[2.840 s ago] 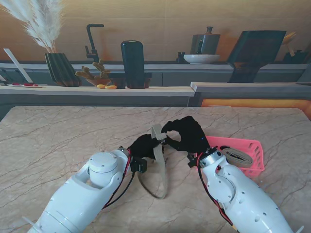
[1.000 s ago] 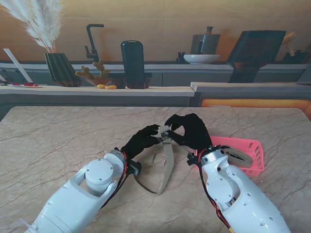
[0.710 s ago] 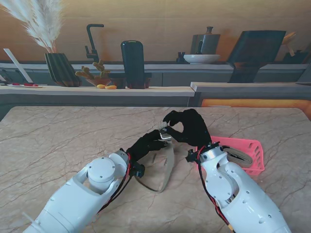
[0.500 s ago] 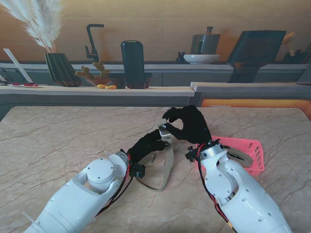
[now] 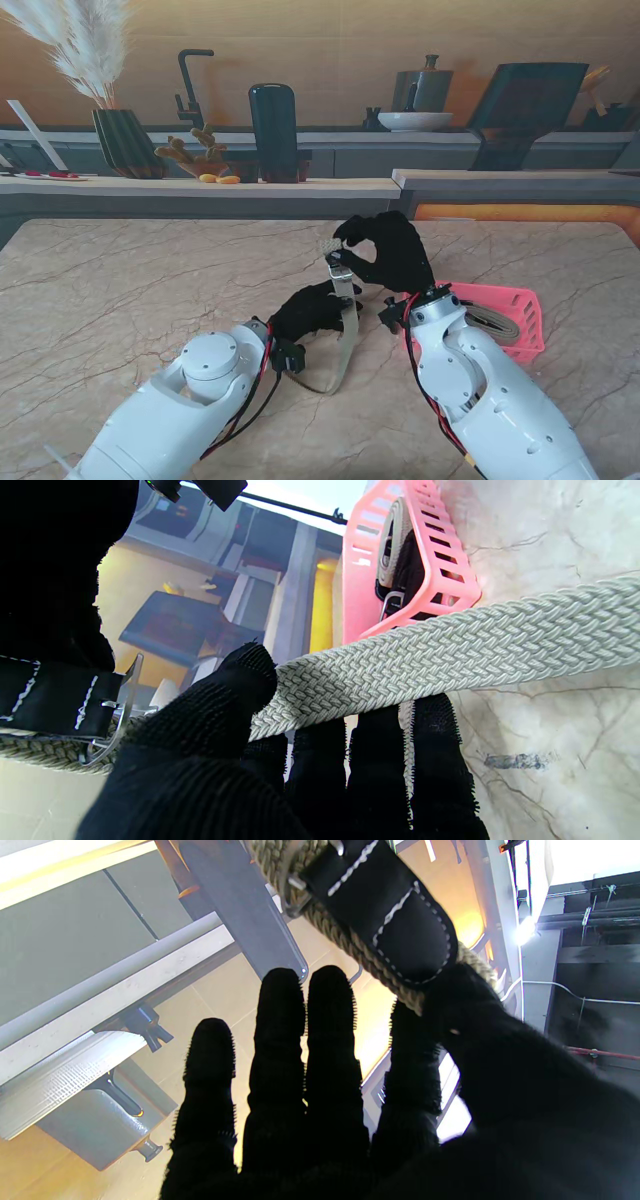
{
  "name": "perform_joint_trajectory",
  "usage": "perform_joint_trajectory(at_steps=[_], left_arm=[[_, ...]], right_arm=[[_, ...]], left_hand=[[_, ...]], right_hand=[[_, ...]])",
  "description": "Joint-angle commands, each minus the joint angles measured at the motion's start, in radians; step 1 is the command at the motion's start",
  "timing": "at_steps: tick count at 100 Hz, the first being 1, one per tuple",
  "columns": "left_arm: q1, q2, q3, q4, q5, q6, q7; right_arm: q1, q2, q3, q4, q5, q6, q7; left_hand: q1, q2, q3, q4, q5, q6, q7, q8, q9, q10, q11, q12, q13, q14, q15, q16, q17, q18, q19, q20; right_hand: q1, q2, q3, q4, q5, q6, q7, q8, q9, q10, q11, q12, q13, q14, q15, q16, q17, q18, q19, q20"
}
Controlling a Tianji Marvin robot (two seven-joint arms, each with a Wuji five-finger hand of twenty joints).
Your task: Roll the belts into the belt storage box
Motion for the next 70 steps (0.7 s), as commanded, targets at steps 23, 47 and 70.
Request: perform_joint_trajectory(at_steps=[23,47,70], left_arm=[[0.053,-0.005,-0.02,-0.067,-0.051,-0.003,0.001],[0.072,0.001,-0.034,-0.093,-0.077,-0.015,-0.015],[0.084,-0.012,-0.047,-0.103,-0.105,-0.019,0.041]], right_arm=[[0.002,-0.005,-0.013,0.029,-0.005,0.008,-0.007],[0.008,-0.007,-0.032,0.059,0.003,0.013,-0.007],[-0.011,-0.003,-0.026,0.065,0.005,0.011,0.003]], left_hand=[[0.168,0.087,-0.166,-0.032,0.117,-0.028,0.159,-0.015,0.176,0.014,0.061,0.076,0.122,0.045,0.164,0.046,0.061,0.015,0.164,0.064],[0.166,0.088,-0.174,-0.027,0.113,-0.042,0.172,-0.013,0.176,0.002,0.064,0.072,0.124,0.04,0.177,0.046,0.058,0.033,0.175,0.069],[0.151,0.078,-0.179,-0.029,0.088,-0.055,0.167,-0.016,0.147,-0.017,0.047,0.068,0.103,0.036,0.171,0.046,0.041,0.042,0.177,0.072]], right_hand=[[0.048,0.106,0.024,0.007,0.023,-0.133,0.116,0.04,-0.02,-0.014,0.007,-0.016,-0.019,-0.041,0.024,0.006,-0.018,-0.004,-0.003,0.018],[0.048,0.107,0.022,0.007,0.022,-0.132,0.12,0.036,-0.021,-0.013,0.012,-0.02,-0.02,-0.04,0.028,0.004,-0.021,-0.001,-0.001,0.016],[0.046,0.105,0.023,0.007,0.023,-0.13,0.123,0.032,-0.019,-0.01,0.017,-0.022,-0.023,-0.038,0.029,0.003,-0.019,-0.002,0.002,0.015]])
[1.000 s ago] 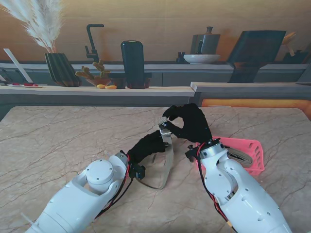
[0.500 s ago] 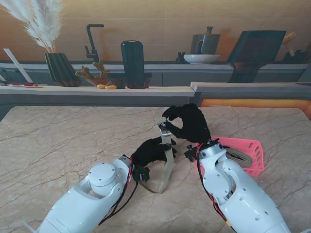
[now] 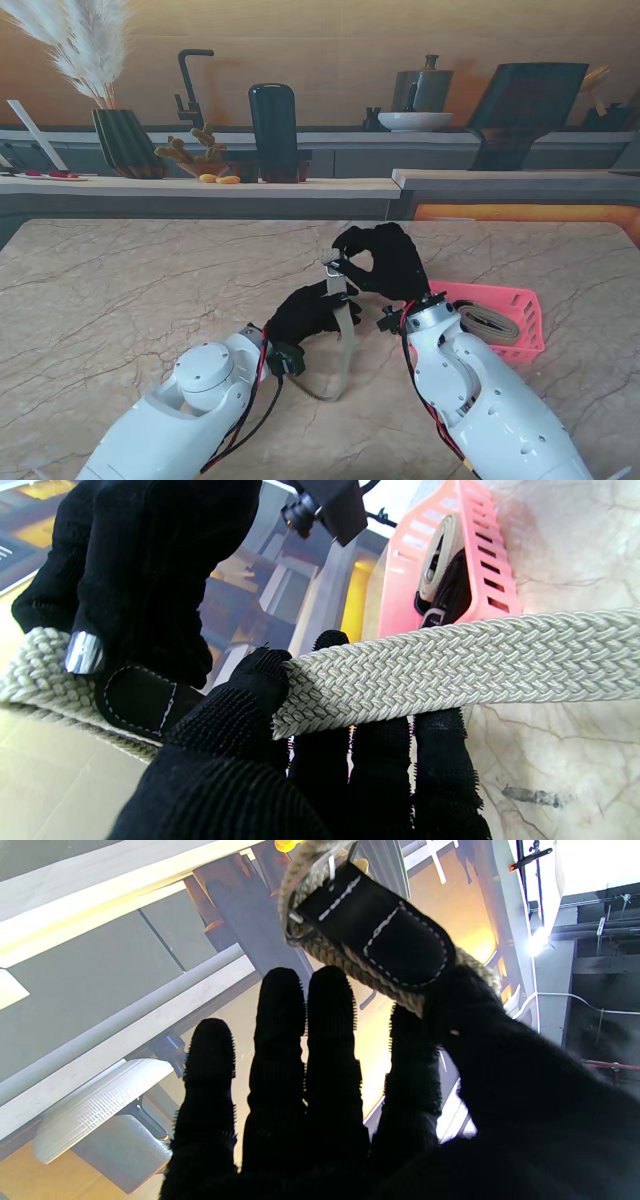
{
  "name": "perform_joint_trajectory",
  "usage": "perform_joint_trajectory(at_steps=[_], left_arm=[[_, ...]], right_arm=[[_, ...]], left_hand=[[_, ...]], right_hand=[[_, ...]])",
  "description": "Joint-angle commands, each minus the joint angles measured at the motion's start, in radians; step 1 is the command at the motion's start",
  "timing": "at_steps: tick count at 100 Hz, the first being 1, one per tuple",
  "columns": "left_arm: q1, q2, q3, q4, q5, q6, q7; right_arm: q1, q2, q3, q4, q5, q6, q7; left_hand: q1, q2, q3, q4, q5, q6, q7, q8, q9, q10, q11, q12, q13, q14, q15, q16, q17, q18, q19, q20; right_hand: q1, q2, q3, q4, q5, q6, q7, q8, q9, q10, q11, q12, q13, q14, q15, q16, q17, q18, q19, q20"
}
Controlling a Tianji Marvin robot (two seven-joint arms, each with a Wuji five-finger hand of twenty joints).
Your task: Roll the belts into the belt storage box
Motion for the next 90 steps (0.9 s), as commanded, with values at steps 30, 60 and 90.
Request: perform_joint_trajectory(at_steps=[30,60,90], left_arm=[[0.006,-0.007,-0.008,0.004,-0.004,-0.061,-0.021],[0.0,-0.003,-0.012,0.03,-0.032,-0.117,-0.073],[0.015,-0.008,-0.023,0.015,-0.078,-0.111,-0.068]], right_arm=[[-0.027,0.01,0.001,0.032,-0.004,-0.007,0.051],[-0.022,0.017,-0.003,0.045,-0.021,-0.007,0.061],[-0.006,0.026,-0.021,0.072,-0.049,-0.019,0.073]], left_hand=[[-0.525,-0.169,0.18,-0.011,-0.099,-0.005,-0.169,-0.035,-0.188,-0.034,-0.058,-0.106,-0.097,-0.028,-0.116,-0.008,-0.059,0.036,-0.06,-0.003],[-0.741,-0.218,0.197,-0.054,-0.17,0.014,-0.26,-0.06,-0.263,0.004,-0.091,-0.118,-0.13,-0.033,-0.178,-0.018,-0.076,0.058,-0.11,0.005],[-0.699,-0.193,0.197,-0.051,-0.172,0.01,-0.249,-0.042,-0.202,0.002,-0.046,-0.096,-0.077,-0.031,-0.131,0.008,-0.042,0.041,-0.094,0.022]], right_hand=[[0.043,0.088,0.039,0.008,0.045,-0.137,0.118,0.03,-0.008,-0.009,0.016,-0.013,-0.025,-0.034,0.012,-0.001,-0.016,-0.002,0.003,0.014],[0.045,0.086,0.043,0.008,0.047,-0.133,0.117,0.03,-0.008,-0.006,0.014,-0.013,-0.025,-0.029,0.011,-0.001,-0.016,0.0,0.003,0.013],[0.041,0.08,0.046,0.007,0.052,-0.138,0.115,0.027,-0.006,0.004,0.012,-0.012,-0.031,-0.021,0.01,-0.001,-0.019,0.006,0.001,0.013]])
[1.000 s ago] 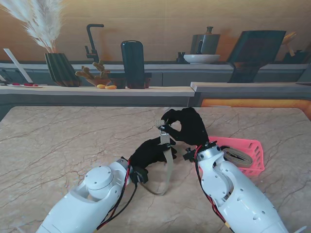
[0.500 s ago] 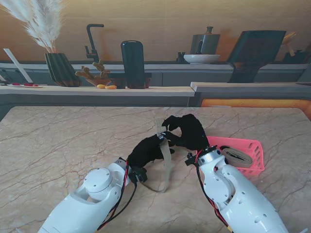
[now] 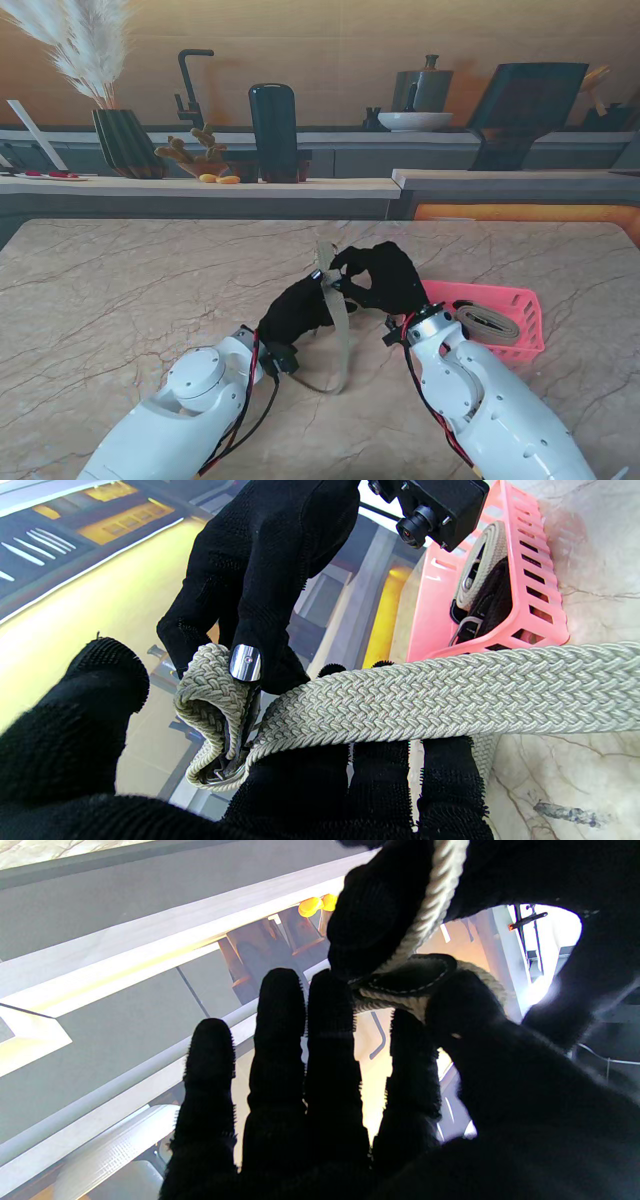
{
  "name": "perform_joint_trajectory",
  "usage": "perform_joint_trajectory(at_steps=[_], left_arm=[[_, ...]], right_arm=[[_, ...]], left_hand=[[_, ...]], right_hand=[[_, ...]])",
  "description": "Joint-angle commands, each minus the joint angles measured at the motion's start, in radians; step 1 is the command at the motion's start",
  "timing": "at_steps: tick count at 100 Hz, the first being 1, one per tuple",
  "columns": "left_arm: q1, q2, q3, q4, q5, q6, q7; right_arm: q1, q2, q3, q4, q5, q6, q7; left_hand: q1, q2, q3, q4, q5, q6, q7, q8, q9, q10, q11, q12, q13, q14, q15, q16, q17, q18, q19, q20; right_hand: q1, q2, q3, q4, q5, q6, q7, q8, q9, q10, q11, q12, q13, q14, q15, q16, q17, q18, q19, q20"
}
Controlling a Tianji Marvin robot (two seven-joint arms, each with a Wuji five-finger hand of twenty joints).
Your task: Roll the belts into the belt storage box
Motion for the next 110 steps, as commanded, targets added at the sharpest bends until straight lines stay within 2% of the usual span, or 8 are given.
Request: perform_joint_trajectory(at_steps=[1,22,38,55,71,84,96,110], left_arm=[[0.003,-0.007,-0.004,-0.022,-0.004,-0.004,-0.006],[0.001,-0.003,-0.007,-0.018,-0.013,-0.001,-0.037],[0.002,-0.002,-0.009,-0.024,-0.003,0.007,-0.029],[0.007,-0.004,-0.014,-0.035,-0.002,0.017,-0.006],[0.01,-0.006,-0.019,-0.04,-0.018,0.029,-0.002],[0.01,-0.006,-0.02,-0.046,-0.012,0.037,0.008],[0.008,-0.005,-0.021,-0.046,0.002,0.051,0.01],[0.004,-0.006,-0.019,-0.046,0.022,0.066,0.027]], right_arm=[[-0.004,0.004,-0.01,0.017,-0.015,-0.007,0.009],[0.015,0.013,-0.027,0.038,-0.055,-0.018,0.005],[0.026,0.016,-0.039,0.052,-0.071,-0.016,0.0],[0.027,0.023,-0.039,0.054,-0.092,-0.02,0.006],[0.039,0.038,-0.048,0.067,-0.145,-0.031,0.008],[0.046,0.043,-0.054,0.074,-0.158,-0.032,0.015],[0.043,0.044,-0.048,0.066,-0.157,-0.037,0.02],[0.029,0.047,-0.026,0.036,-0.175,-0.06,0.012]], left_hand=[[0.009,-0.019,-0.01,-0.019,-0.009,-0.166,-0.02,0.006,0.036,-0.01,0.025,-0.003,0.037,-0.028,0.027,0.015,0.023,-0.009,0.017,0.018],[0.086,-0.006,-0.001,0.001,-0.012,-0.168,-0.003,0.017,0.053,-0.023,0.047,0.013,0.051,-0.028,0.06,0.029,0.026,-0.016,0.026,0.021],[0.283,0.037,0.026,0.027,0.004,-0.182,0.052,0.043,0.099,-0.048,0.082,0.039,0.101,-0.043,0.097,0.048,0.054,-0.037,0.049,0.036],[0.393,0.097,0.069,0.046,0.022,-0.191,0.103,0.057,0.144,-0.063,0.111,0.05,0.145,-0.054,0.132,0.058,0.078,-0.056,0.076,0.042],[0.451,0.091,0.08,0.028,0.027,-0.198,0.134,0.062,0.178,-0.062,0.095,0.12,0.156,-0.051,0.158,0.058,0.083,-0.062,0.098,0.039],[0.615,0.083,0.116,0.0,0.051,-0.211,0.189,0.084,0.259,-0.075,0.035,0.212,0.185,-0.053,0.19,0.063,0.101,-0.068,0.122,0.034],[0.681,0.106,0.129,0.006,0.064,-0.217,0.228,0.105,0.25,-0.073,0.044,0.246,0.178,-0.038,0.202,0.072,0.096,-0.067,0.126,0.033],[0.728,0.125,0.138,0.027,0.06,-0.233,0.283,0.152,0.229,-0.089,0.099,0.305,0.18,-0.021,0.215,0.144,0.094,-0.068,0.139,0.045]], right_hand=[[0.054,0.05,0.06,0.01,0.11,-0.133,0.168,0.061,0.017,0.005,0.013,0.001,-0.03,-0.021,0.01,-0.001,-0.019,0.006,0.001,0.013],[0.058,0.035,0.065,0.011,0.117,-0.121,0.164,0.049,0.015,0.026,0.015,0.005,-0.036,-0.01,0.013,0.001,-0.023,0.013,0.0,0.015],[0.063,0.022,0.071,0.011,0.117,-0.112,0.162,0.038,0.016,0.029,0.014,0.004,-0.035,-0.006,0.017,0.001,-0.023,0.016,0.004,0.017],[0.022,-0.079,0.126,0.013,0.084,-0.109,0.148,0.017,0.002,0.034,0.005,0.001,-0.044,-0.001,0.017,-0.001,-0.026,0.019,0.005,0.017],[-0.022,-0.15,0.17,0.015,0.043,-0.097,0.131,0.007,-0.034,0.05,0.002,0.008,-0.059,0.009,0.015,-0.002,-0.029,0.025,0.004,0.017],[-0.051,-0.169,0.184,0.02,-0.016,-0.071,0.106,0.004,-0.066,0.063,-0.007,0.011,-0.074,0.016,0.012,-0.003,-0.034,0.026,0.003,0.016],[-0.087,-0.16,0.212,0.034,-0.056,-0.05,0.036,0.027,-0.093,0.074,-0.015,0.015,-0.087,0.024,0.013,-0.001,-0.037,0.025,0.002,0.017],[-0.103,-0.148,0.222,0.053,-0.08,-0.047,-0.007,0.047,-0.116,0.078,-0.026,0.013,-0.092,0.026,0.011,-0.001,-0.037,0.021,0.002,0.018]])
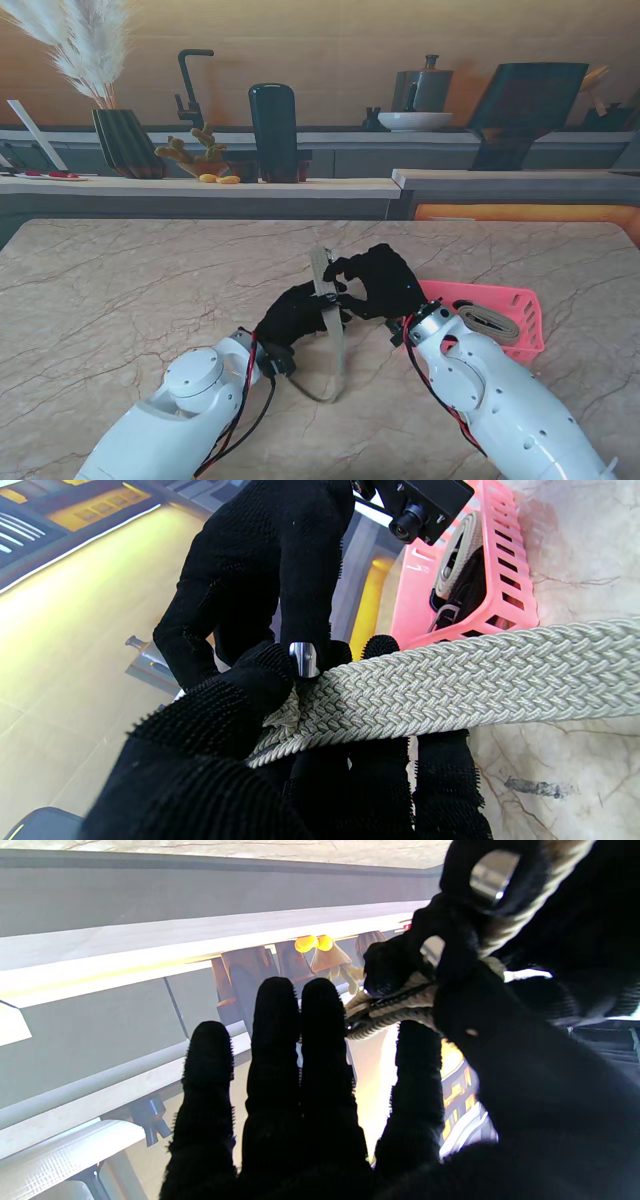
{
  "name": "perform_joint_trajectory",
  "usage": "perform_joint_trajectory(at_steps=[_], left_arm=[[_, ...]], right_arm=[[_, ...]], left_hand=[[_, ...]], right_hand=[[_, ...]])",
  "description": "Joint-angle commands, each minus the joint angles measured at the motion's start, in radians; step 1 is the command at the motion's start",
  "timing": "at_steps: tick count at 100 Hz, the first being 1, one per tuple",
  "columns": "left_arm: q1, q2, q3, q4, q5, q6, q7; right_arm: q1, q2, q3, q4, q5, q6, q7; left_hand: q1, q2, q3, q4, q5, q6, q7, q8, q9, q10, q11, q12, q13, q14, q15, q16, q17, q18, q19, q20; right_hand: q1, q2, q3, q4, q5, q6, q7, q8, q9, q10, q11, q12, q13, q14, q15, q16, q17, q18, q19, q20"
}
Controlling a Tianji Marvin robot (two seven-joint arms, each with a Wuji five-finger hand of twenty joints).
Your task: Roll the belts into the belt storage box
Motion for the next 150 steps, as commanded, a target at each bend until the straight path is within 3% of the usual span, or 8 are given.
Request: perform_joint_trajectory(at_steps=[1,25,64,79,87,98,113,150], left_arm=[[-0.008,-0.01,-0.002,-0.026,-0.002,0.003,0.004],[-0.013,-0.012,-0.001,-0.024,0.007,0.021,0.017],[-0.034,-0.006,0.016,-0.001,0.081,0.017,0.012],[-0.042,-0.006,0.026,0.006,0.116,0.019,0.023],[-0.044,-0.006,0.029,0.007,0.124,0.022,0.024],[-0.049,-0.004,0.038,0.011,0.152,0.019,0.028],[-0.056,0.002,0.05,0.016,0.193,0.006,0.023],[-0.065,0.011,0.07,0.023,0.241,-0.014,0.007]], right_arm=[[-0.023,0.006,0.005,-0.014,-0.017,-0.015,0.0],[-0.058,0.01,0.047,-0.067,-0.037,-0.054,-0.005],[-0.109,0.008,0.099,-0.115,-0.034,-0.068,-0.012],[-0.142,0.004,0.137,-0.15,-0.021,-0.056,-0.011],[-0.155,0.003,0.154,-0.168,-0.014,-0.04,0.0],[-0.174,0.004,0.175,-0.204,0.011,0.011,0.064],[-0.184,0.006,0.191,-0.249,0.119,0.078,0.228],[-0.104,0.002,0.128,-0.221,0.369,0.177,0.419]], left_hand=[[0.136,0.07,0.081,0.033,0.081,-0.263,0.167,0.042,0.067,-0.095,0.097,0.056,0.04,-0.001,0.037,0.049,0.006,-0.03,0.039,0.019],[0.184,0.106,0.076,0.072,0.06,-0.314,0.326,0.195,0.033,-0.125,0.241,0.243,0.048,0.015,0.138,0.219,0.002,-0.017,0.068,0.07],[0.174,0.095,0.124,0.086,0.088,-0.311,0.412,0.32,0.044,-0.111,0.288,0.307,0.058,0.055,0.194,0.273,0.008,0.011,0.1,0.099],[0.173,0.093,0.13,0.082,0.09,-0.304,0.404,0.323,0.043,-0.103,0.285,0.308,0.059,0.059,0.202,0.267,0.009,0.02,0.109,0.101],[0.175,0.092,0.132,0.081,0.092,-0.298,0.402,0.324,0.041,-0.097,0.286,0.31,0.061,0.059,0.206,0.262,0.007,0.024,0.112,0.1],[0.177,0.091,0.131,0.08,0.093,-0.295,0.401,0.325,0.04,-0.093,0.287,0.31,0.06,0.064,0.208,0.255,0.006,0.028,0.115,0.099],[0.178,0.094,0.132,0.079,0.093,-0.294,0.4,0.326,0.039,-0.091,0.286,0.309,0.058,0.064,0.209,0.247,0.004,0.029,0.116,0.096],[0.182,0.095,0.128,0.077,0.096,-0.292,0.396,0.327,0.037,-0.088,0.284,0.307,0.054,0.067,0.206,0.232,-0.001,0.031,0.112,0.088]], right_hand=[[-0.024,-0.02,0.048,0.048,0.036,-0.007,0.041,0.042,-0.024,0.021,-0.014,0.009,-0.022,-0.004,0.009,-0.001,-0.013,0.007,0.002,0.018],[-0.025,-0.028,0.044,0.047,0.046,-0.015,0.041,0.057,-0.029,0.02,-0.02,0.007,-0.019,-0.007,0.007,-0.001,-0.006,0.003,0.003,0.02],[-0.017,0.01,0.001,0.015,0.054,-0.027,0.083,0.052,-0.018,0.01,-0.032,0.004,-0.008,-0.012,-0.003,-0.003,-0.002,0.0,0.002,0.023],[-0.135,0.057,-0.025,0.135,0.01,0.076,-0.047,0.181,-0.042,0.004,-0.05,0.007,-0.012,-0.011,-0.015,0.002,-0.001,0.004,-0.014,0.033],[-0.17,0.081,-0.112,0.144,-0.071,0.134,-0.095,0.206,-0.092,0.016,-0.06,0.005,-0.016,-0.005,-0.019,0.005,0.002,0.006,-0.023,0.04],[-0.211,0.114,-0.269,0.16,-0.234,0.285,-0.198,0.195,-0.224,0.056,-0.07,0.013,-0.028,0.016,-0.016,0.028,0.015,-0.005,-0.031,0.06],[-0.23,0.091,-0.333,0.179,-0.286,0.328,-0.278,0.192,-0.336,0.1,-0.1,0.025,-0.016,0.015,-0.001,0.057,0.044,-0.021,-0.037,0.087],[-0.123,0.068,-0.306,0.172,-0.127,0.421,-0.344,0.215,-0.353,0.148,-0.073,0.065,0.052,-0.012,0.115,0.127,0.11,-0.035,0.002,0.151]])
